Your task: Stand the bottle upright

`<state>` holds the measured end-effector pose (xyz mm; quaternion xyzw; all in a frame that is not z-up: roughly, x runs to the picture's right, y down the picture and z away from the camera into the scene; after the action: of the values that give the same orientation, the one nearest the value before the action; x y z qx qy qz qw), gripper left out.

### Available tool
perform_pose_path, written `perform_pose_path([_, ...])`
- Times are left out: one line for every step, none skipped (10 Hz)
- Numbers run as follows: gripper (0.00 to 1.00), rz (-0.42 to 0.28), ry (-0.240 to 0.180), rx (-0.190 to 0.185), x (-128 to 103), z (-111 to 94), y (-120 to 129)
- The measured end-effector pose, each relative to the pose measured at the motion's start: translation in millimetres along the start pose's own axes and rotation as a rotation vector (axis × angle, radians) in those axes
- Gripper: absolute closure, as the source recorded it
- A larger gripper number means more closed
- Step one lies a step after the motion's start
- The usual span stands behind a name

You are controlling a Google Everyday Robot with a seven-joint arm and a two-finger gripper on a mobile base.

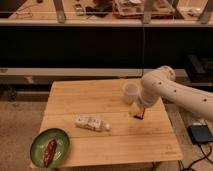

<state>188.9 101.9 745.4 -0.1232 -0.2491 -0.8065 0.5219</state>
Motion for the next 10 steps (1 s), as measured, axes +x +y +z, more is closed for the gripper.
perform_pose_path([0.28,0.000,0.000,0.000,0,0,0])
perform_pose_path([0.28,0.000,0.000,0.000,0,0,0])
perform_pose_path([0.28,0.000,0.000,0.000,0,0,0])
perform_pose_path([0.28,0.000,0.000,0.000,0,0,0])
perform_pose_path([0.28,0.000,0.000,0.000,0,0,0])
perform_pose_path([0.28,0.000,0.000,0.000,0,0,0])
perform_pose_path([0.28,-0.002,0.001,0.000,0,0,0])
perform_pose_path([0.28,-0.024,0.010,0.012,2,1,-5])
perform_pose_path([0.28,-0.055,0.025,0.028,6,0,-12])
perform_pose_path([0.28,-0.093,0.042,0.049,10,1,-20])
